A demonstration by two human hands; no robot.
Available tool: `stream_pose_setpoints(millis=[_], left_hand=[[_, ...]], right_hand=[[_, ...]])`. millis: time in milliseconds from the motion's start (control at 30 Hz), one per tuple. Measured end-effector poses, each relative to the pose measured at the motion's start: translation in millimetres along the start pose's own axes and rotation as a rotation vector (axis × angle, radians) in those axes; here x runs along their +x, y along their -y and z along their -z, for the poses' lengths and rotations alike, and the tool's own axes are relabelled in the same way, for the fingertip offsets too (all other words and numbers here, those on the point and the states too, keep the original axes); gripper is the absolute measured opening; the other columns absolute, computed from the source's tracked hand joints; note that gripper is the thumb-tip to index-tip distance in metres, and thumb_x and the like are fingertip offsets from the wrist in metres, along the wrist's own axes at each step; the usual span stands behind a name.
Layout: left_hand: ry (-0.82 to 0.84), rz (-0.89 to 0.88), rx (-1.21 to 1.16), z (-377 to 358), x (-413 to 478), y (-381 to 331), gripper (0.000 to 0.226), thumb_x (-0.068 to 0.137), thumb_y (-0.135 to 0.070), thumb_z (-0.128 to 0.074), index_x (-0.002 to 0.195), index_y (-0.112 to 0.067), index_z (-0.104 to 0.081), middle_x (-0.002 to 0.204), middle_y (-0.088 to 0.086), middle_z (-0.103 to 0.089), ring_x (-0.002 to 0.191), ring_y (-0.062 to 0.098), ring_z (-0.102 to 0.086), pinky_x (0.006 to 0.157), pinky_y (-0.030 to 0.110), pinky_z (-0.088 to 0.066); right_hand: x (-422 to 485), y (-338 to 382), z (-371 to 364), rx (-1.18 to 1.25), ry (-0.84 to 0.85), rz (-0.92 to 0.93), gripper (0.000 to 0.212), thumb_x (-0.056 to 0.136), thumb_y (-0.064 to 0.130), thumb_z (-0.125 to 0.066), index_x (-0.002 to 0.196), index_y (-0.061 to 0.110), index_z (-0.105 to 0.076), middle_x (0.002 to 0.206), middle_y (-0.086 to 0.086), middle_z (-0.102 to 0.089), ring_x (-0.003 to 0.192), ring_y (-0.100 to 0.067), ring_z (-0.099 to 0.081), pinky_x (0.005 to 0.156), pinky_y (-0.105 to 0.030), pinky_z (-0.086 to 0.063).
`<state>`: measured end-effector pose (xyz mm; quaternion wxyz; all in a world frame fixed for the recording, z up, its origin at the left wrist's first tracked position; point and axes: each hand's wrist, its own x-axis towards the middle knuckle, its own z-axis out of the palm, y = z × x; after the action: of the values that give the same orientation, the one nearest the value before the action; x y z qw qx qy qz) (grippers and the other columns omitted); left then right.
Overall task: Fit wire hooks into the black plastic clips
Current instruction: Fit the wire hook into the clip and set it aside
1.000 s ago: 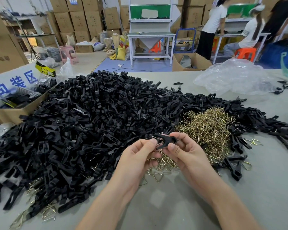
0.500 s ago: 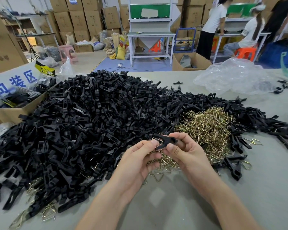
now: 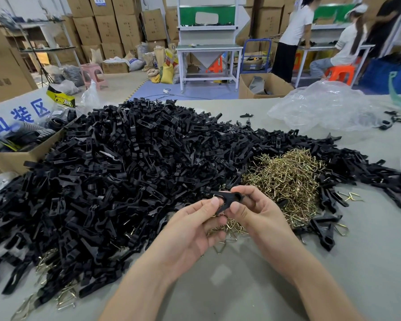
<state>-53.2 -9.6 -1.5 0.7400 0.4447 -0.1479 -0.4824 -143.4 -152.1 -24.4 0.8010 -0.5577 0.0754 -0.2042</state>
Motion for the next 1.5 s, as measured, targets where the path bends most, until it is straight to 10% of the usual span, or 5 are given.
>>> stream_pose_setpoints(millis=[733, 1067, 1500], left_hand=[[-0.280, -0.675, 1.019, -18.7, 9.3, 41.9, 0.026, 0.083, -0.031, -0.070, 0.103, -0.046, -0.061, 0.097, -0.021, -0.064, 0.091, -0.003, -0.060, 0.079, 0.006, -0.040], [-0.235, -0.777, 1.148, -21.1, 20.2, 53.8, 0.019, 0.091, -0.004, -0.062, 0.101, -0.020, -0.061, 0.103, -0.012, -0.056, 0.094, -0.002, -0.057, 0.079, 0.007, -0.041], [-0.295, -0.668, 0.966, -17.9, 21.4, 51.0, 0.034, 0.089, -0.007, -0.064, 0.090, -0.040, -0.057, 0.095, -0.019, -0.065, 0.090, 0.001, -0.062, 0.074, 0.007, -0.041]], right_hand=[[-3.3, -9.6, -28.3, 0.559, -0.260, -0.138, 0.021, 0.102, 0.026, -0.046, 0.099, 0.014, -0.064, 0.107, -0.016, -0.074, 0.098, -0.026, -0.071, 0.092, -0.041, -0.052], [-5.5, -18.0, -37.3, 0.761, -0.476, -0.155, 0.019, 0.102, 0.024, -0.046, 0.088, 0.020, -0.058, 0.097, -0.008, -0.077, 0.067, -0.011, -0.073, 0.052, -0.018, -0.054], [-3.8, -21.0, -38.2, 0.751, -0.453, -0.092, 0.017, 0.102, 0.022, -0.046, 0.095, 0.016, -0.060, 0.108, -0.014, -0.076, 0.074, -0.017, -0.075, 0.060, -0.025, -0.059]])
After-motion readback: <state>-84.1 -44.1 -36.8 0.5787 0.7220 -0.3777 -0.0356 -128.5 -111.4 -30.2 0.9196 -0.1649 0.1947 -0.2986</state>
